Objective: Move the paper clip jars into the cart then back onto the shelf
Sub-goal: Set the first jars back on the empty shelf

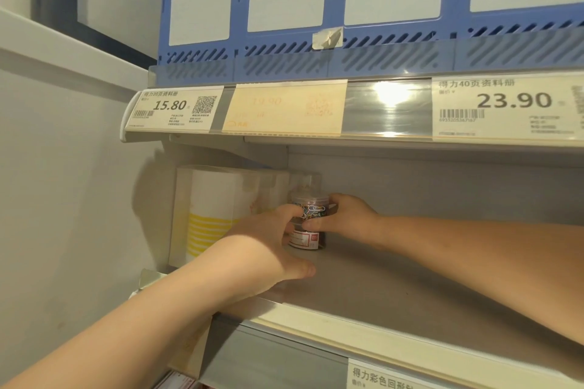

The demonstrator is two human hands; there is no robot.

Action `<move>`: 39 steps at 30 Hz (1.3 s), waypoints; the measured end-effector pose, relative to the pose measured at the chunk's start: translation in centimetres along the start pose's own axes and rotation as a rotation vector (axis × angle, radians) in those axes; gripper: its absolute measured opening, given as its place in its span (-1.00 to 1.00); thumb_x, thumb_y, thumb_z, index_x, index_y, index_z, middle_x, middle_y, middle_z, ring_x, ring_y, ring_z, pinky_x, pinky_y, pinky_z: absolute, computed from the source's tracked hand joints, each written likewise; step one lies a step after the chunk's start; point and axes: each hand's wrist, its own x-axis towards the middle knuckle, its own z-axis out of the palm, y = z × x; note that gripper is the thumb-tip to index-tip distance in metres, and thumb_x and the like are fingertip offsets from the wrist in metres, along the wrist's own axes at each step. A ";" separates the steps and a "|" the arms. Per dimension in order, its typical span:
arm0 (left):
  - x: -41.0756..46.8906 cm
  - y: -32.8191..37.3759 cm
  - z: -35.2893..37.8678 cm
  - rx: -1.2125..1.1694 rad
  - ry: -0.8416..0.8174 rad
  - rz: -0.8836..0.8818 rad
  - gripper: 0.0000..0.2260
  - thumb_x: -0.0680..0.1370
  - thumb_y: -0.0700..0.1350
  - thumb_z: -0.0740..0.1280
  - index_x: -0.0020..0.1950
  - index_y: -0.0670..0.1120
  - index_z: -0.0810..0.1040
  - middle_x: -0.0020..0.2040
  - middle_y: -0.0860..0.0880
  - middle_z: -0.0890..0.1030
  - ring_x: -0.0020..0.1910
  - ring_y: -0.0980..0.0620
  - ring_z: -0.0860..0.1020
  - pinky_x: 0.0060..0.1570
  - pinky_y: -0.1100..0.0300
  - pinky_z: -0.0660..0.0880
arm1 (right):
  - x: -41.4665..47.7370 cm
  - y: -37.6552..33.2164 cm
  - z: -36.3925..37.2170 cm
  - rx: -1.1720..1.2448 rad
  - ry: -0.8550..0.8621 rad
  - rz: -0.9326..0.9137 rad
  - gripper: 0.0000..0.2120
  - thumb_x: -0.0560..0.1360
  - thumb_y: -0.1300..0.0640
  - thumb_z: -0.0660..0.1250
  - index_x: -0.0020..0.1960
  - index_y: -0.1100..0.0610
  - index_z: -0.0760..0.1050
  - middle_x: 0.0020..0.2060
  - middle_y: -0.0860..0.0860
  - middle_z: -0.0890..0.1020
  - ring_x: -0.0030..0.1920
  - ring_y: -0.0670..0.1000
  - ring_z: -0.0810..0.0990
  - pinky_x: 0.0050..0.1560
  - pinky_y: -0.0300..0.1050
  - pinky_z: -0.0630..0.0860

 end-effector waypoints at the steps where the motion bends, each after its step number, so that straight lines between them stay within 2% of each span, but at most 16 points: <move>1: 0.0 0.0 0.0 0.004 -0.001 -0.002 -0.32 0.40 -0.02 0.46 0.43 0.17 0.21 0.09 0.18 0.43 0.17 0.15 0.49 0.11 0.32 0.43 | -0.1 0.0 0.0 0.011 -0.009 0.000 -0.64 0.35 0.14 0.52 0.12 0.07 0.54 0.00 0.00 0.63 -0.03 -0.08 0.57 0.07 -0.26 0.45; 6: 0.0 0.2 0.0 0.013 -0.004 -0.007 -0.31 0.40 -0.04 0.46 0.44 0.16 0.20 0.28 0.11 0.45 0.23 0.13 0.46 0.19 0.30 0.38 | 0.0 0.1 0.0 0.029 -0.021 -0.003 -0.62 0.36 0.14 0.51 0.15 0.08 0.56 0.04 0.00 0.63 0.01 -0.09 0.57 0.12 -0.26 0.44; 15: -0.2 0.3 0.0 -0.002 0.014 0.007 -0.39 0.41 -0.05 0.45 0.39 0.16 0.27 0.17 0.14 0.48 0.18 0.12 0.49 0.17 0.25 0.43 | 0.6 0.9 0.2 0.058 -0.019 -0.013 -0.62 0.33 0.14 0.53 0.13 0.06 0.57 0.05 0.01 0.66 0.06 -0.05 0.61 0.23 -0.13 0.46; 18: -0.1 0.4 -0.1 0.013 0.017 0.010 -0.37 0.41 -0.04 0.45 0.40 0.16 0.26 0.23 0.12 0.49 0.19 0.12 0.49 0.17 0.25 0.43 | 0.4 0.8 0.1 0.063 -0.044 0.000 -0.65 0.36 0.15 0.51 0.12 0.06 0.55 0.06 0.02 0.65 0.07 -0.05 0.60 0.22 -0.17 0.46; 21: -0.1 0.4 -0.1 0.021 0.010 0.002 -0.35 0.41 -0.03 0.44 0.42 0.16 0.22 0.26 0.12 0.47 0.20 0.13 0.48 0.16 0.29 0.42 | 0.0 0.5 -0.4 0.014 -0.127 0.018 -0.70 0.41 0.15 0.47 0.08 -0.01 0.47 0.02 -0.05 0.61 0.03 -0.10 0.56 0.10 -0.31 0.45; 22: -0.1 0.4 -0.1 0.022 0.008 0.003 -0.35 0.41 -0.03 0.44 0.43 0.16 0.22 0.27 0.12 0.46 0.20 0.14 0.48 0.15 0.31 0.41 | -0.2 0.4 -0.5 -0.013 -0.154 0.026 -0.67 0.41 0.13 0.47 0.12 0.00 0.46 0.05 -0.05 0.60 0.06 -0.10 0.55 0.12 -0.30 0.44; 24: -0.1 0.4 -0.1 0.023 0.009 0.007 -0.34 0.42 -0.03 0.44 0.43 0.15 0.22 0.28 0.13 0.46 0.21 0.16 0.47 0.12 0.37 0.37 | -0.6 0.4 -1.0 -0.107 -0.181 0.060 -0.48 0.39 0.03 0.48 0.29 0.07 0.41 0.17 -0.01 0.57 0.16 -0.06 0.54 0.25 -0.21 0.40; 27: -0.2 0.5 -0.1 0.014 -0.005 0.004 -0.37 0.42 -0.06 0.44 0.43 0.12 0.25 0.23 0.14 0.48 0.20 0.18 0.46 0.10 0.42 0.33 | -2.2 -0.5 -2.2 -0.244 -0.199 0.122 -0.19 0.40 -0.07 0.44 0.49 0.18 0.14 0.34 0.05 0.43 0.29 -0.01 0.44 0.26 -0.26 0.32; 29: -0.4 0.7 -0.2 0.009 -0.031 0.001 -0.43 0.42 -0.08 0.45 0.38 0.09 0.33 0.13 0.14 0.50 0.15 0.17 0.49 0.15 0.36 0.36 | -3.7 -1.1 -3.4 -0.251 -0.205 0.132 -0.14 0.41 -0.07 0.43 0.52 0.19 0.06 0.39 0.04 0.38 0.34 -0.01 0.40 0.26 -0.28 0.28; 32: -0.6 1.2 -0.1 0.003 0.008 -0.002 -0.64 0.44 -0.12 0.43 0.21 0.04 0.49 -0.02 0.14 0.56 0.05 0.12 0.55 0.17 0.25 0.41 | -6.8 -2.0 -5.5 -0.233 -0.210 0.133 -0.22 0.42 -0.04 0.43 0.50 0.12 0.14 0.37 0.00 0.42 0.32 -0.05 0.41 0.22 -0.32 0.30; 34: -1.0 1.7 -0.2 0.004 0.064 -0.006 -0.78 0.47 -0.13 0.39 0.10 0.03 0.55 -0.10 0.13 0.60 0.00 0.09 0.58 0.13 0.27 0.43 | -9.3 -2.4 -6.9 -0.213 -0.187 0.130 -0.34 0.42 -0.05 0.43 0.44 0.05 0.28 0.29 -0.06 0.49 0.24 -0.08 0.46 0.09 -0.35 0.38; 36: -1.7 2.2 -0.3 -0.009 0.116 0.010 -0.87 0.49 -0.12 0.36 -0.02 0.09 0.57 -0.17 0.17 0.60 -0.07 0.12 0.58 -0.01 0.39 0.42 | -12.1 -2.9 -8.0 -0.186 -0.133 0.093 -0.57 0.43 -0.06 0.41 0.27 0.00 0.46 0.14 -0.10 0.55 0.12 -0.11 0.50 -0.10 -0.41 0.39; 38: -2.8 2.9 -0.5 0.001 0.157 0.020 -0.89 0.51 -0.10 0.35 -0.10 0.14 0.56 -0.15 0.15 0.62 -0.10 0.16 0.57 -0.12 0.49 0.39 | -14.6 -3.3 -9.0 -0.191 -0.084 0.042 -0.78 0.47 -0.04 0.37 0.09 -0.04 0.56 0.01 -0.15 0.57 0.04 -0.13 0.51 -0.16 -0.41 0.37; 39: -3.4 3.4 -0.5 0.016 0.169 0.018 -0.92 0.51 -0.07 0.34 -0.10 0.12 0.58 -0.13 0.13 0.63 -0.08 0.17 0.56 -0.13 0.47 0.40 | -15.7 -3.4 -9.4 -0.210 -0.073 0.024 -0.86 0.48 -0.04 0.35 0.02 -0.07 0.57 -0.02 -0.17 0.58 0.02 -0.15 0.51 -0.16 -0.39 0.35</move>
